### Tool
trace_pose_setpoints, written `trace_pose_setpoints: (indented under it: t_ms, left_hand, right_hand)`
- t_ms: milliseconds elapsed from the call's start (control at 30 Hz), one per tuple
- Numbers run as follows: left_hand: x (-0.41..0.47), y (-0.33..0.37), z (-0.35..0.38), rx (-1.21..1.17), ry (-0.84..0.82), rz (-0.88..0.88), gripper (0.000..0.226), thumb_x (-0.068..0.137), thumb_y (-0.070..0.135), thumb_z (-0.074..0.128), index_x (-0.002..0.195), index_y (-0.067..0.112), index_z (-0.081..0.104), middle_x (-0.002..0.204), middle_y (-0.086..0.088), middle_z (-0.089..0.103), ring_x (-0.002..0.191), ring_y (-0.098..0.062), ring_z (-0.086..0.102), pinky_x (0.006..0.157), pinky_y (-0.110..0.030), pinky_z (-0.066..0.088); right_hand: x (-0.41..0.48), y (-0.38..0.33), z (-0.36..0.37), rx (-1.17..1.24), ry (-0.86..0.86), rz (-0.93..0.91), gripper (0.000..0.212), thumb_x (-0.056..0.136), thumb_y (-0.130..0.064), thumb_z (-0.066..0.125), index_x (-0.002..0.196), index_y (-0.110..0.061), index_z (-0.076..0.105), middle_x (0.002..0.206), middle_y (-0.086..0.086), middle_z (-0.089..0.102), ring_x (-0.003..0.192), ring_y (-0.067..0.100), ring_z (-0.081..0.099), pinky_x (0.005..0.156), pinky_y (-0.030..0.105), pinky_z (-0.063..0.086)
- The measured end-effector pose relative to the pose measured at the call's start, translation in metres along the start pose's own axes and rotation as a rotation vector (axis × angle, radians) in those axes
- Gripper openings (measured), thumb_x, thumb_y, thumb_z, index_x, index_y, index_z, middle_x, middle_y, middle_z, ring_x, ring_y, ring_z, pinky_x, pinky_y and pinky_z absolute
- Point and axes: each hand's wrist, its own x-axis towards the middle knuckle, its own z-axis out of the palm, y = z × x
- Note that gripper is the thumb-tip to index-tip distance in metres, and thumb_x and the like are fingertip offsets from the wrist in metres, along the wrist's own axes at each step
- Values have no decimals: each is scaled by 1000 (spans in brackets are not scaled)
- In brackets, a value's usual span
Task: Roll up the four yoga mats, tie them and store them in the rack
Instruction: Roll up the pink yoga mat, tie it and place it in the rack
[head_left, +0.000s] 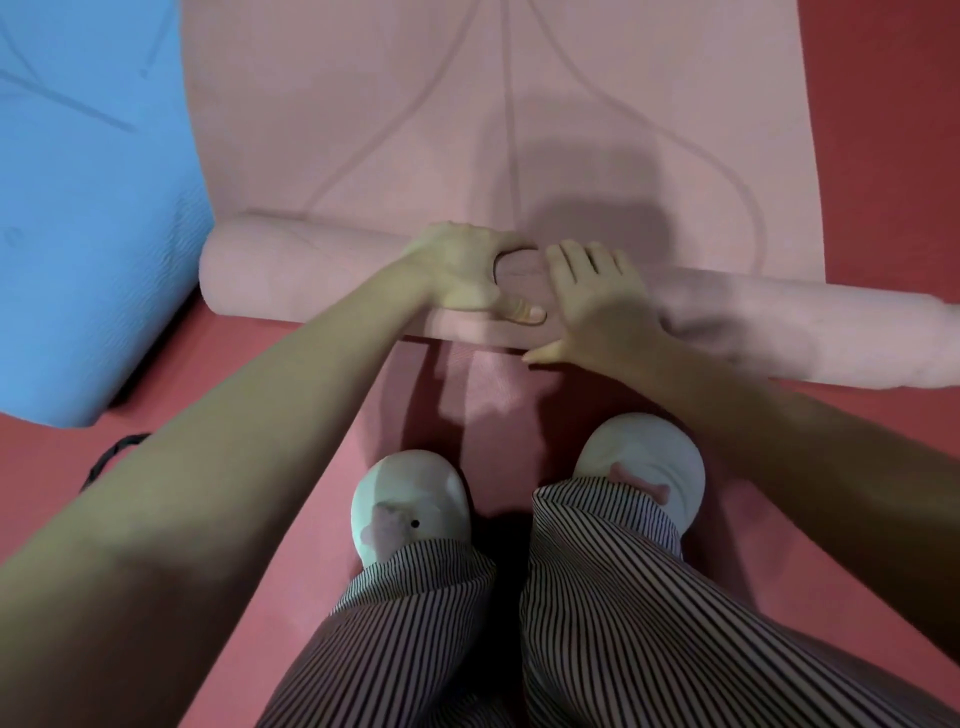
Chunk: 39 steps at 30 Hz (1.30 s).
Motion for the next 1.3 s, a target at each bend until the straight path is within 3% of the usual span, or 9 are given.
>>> trace_pose_setpoints:
  t_ms: [133,200,300,433,667,833,1067,1200,1300]
  left_hand:
    - [-5,-2,4,14,63,-3,92,62,85,47,137,33,45,133,5,57,121,-22,52,96,-35,39]
    - [-13,-7,10,-11,229,35,101,57,86,36,136,24,50,131,-1,58,119,-26,54,97,-38,39]
    - [-25,-16,31,186,480,156,108,56,86,47,135,13,51,127,-11,59,114,-31,56,95,-43,39]
    - [-19,-20,38,284,569,146,104,44,76,68,128,17,53,114,-10,63,98,-33,62,84,-43,44]
    - [-17,-15,19,169,411,39,109,33,78,55,128,25,55,111,-1,66,101,-31,63,87,-41,43]
    - [-12,-4,-2,136,217,-40,104,36,76,75,128,36,49,117,5,64,107,-28,59,94,-37,40]
    - [-9,25,9,84,14,9,90,45,68,77,127,42,50,110,9,67,103,-21,62,79,-29,42]
    - [-7,28,8,38,-50,19,91,49,67,78,131,42,47,115,10,66,108,-19,60,79,-27,38]
    - [-5,26,-2,-9,-116,14,90,50,66,80,131,42,49,115,12,65,107,-18,59,79,-26,38]
  right_hand:
    - [1,6,-2,16,84,-31,97,45,-71,61,105,5,62,92,16,66,74,32,64,67,34,51]
    - [11,9,-11,89,74,-3,99,49,-71,67,116,1,57,106,14,63,91,31,63,77,35,47]
    - [23,17,-23,165,-107,39,100,58,-68,72,133,-11,40,132,7,49,119,27,49,96,37,34]
    - [28,19,-29,219,-120,51,91,58,-68,72,128,-16,45,127,3,52,117,25,49,91,36,35]
    - [34,25,-35,234,-180,89,86,60,-69,71,126,-20,49,120,1,56,112,24,53,87,35,40]
    - [37,34,-47,361,-272,111,79,55,-68,75,122,-29,55,114,-5,63,106,20,58,88,33,45]
    - [6,52,-35,505,-526,150,57,59,-61,78,102,-27,59,93,-9,62,83,15,56,73,32,43]
    - [4,55,-31,566,-584,147,47,60,-61,77,93,-32,59,92,-11,62,81,9,57,67,29,42]
    - [8,57,-41,557,-606,141,63,57,-67,74,109,-35,57,109,-10,63,92,10,59,75,29,46]
